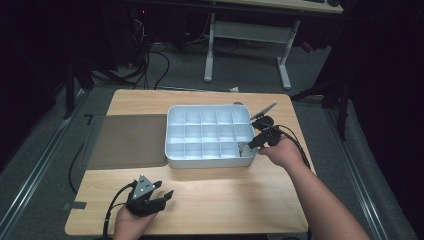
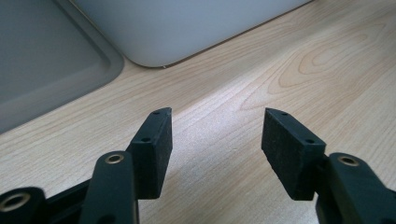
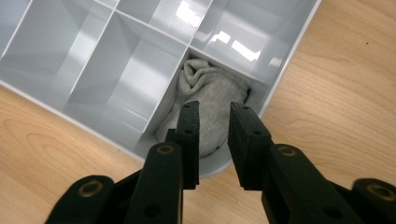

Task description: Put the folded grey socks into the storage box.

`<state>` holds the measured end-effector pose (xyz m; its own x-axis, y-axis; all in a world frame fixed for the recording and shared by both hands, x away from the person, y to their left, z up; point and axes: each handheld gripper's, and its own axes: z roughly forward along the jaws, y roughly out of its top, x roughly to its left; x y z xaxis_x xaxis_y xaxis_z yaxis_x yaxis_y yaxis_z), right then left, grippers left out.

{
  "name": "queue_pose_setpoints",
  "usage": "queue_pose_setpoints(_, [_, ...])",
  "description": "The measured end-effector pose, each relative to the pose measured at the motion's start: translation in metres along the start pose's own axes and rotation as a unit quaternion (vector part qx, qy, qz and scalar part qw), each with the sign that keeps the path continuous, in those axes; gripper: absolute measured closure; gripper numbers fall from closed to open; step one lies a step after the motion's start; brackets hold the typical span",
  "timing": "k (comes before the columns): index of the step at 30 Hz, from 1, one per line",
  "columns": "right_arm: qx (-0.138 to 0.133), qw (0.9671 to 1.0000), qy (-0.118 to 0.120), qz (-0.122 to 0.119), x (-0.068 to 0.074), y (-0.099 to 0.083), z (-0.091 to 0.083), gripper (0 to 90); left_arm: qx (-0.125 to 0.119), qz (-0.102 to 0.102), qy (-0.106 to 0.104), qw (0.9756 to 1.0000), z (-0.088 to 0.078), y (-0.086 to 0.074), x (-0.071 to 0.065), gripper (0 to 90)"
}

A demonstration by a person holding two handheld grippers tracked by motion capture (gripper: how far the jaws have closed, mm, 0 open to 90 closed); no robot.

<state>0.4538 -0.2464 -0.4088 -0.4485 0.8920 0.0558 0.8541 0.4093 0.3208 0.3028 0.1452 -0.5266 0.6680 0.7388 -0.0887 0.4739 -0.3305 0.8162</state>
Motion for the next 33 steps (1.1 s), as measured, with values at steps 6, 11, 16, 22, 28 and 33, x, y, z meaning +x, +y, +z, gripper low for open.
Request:
queue_pose_setpoints(6, [-0.046, 0.9986, 0.014, 0.024, -0.006, -0.016, -0.003, 67.8, -0.003, 0.000, 0.002, 1.0000, -0.001, 0.001, -0.002, 39.6])
queue_pose_setpoints(11, [-0.084, 0.9963, 0.009, 0.009, -0.005, -0.031, -0.007, 64.3, -0.002, 0.000, 0.007, 1.0000, -0.001, 0.001, -0.003, 31.6])
queue_pose_setpoints(16, [-0.116, 0.9932, 0.002, 0.002, -0.003, -0.049, -0.010, 59.3, 0.003, -0.002, 0.008, 1.0000, 0.002, 0.000, -0.003, 28.6])
queue_pose_setpoints(22, [-0.132, 0.9912, 0.002, -0.006, 0.002, -0.069, -0.007, 52.5, 0.008, 0.001, 0.003, 1.0000, 0.006, -0.001, -0.005, 27.7])
queue_pose_setpoints(28, [-0.184, 0.9828, 0.016, 0.001, 0.009, -0.107, 0.010, 50.9, 0.015, 0.007, -0.003, 0.9998, 0.009, -0.001, -0.010, 27.7])
queue_pose_setpoints(33, [-0.208, 0.9780, 0.013, -0.001, 0.016, -0.130, 0.029, 49.8, 0.012, 0.007, -0.008, 0.9999, 0.008, -0.001, -0.012, 28.3])
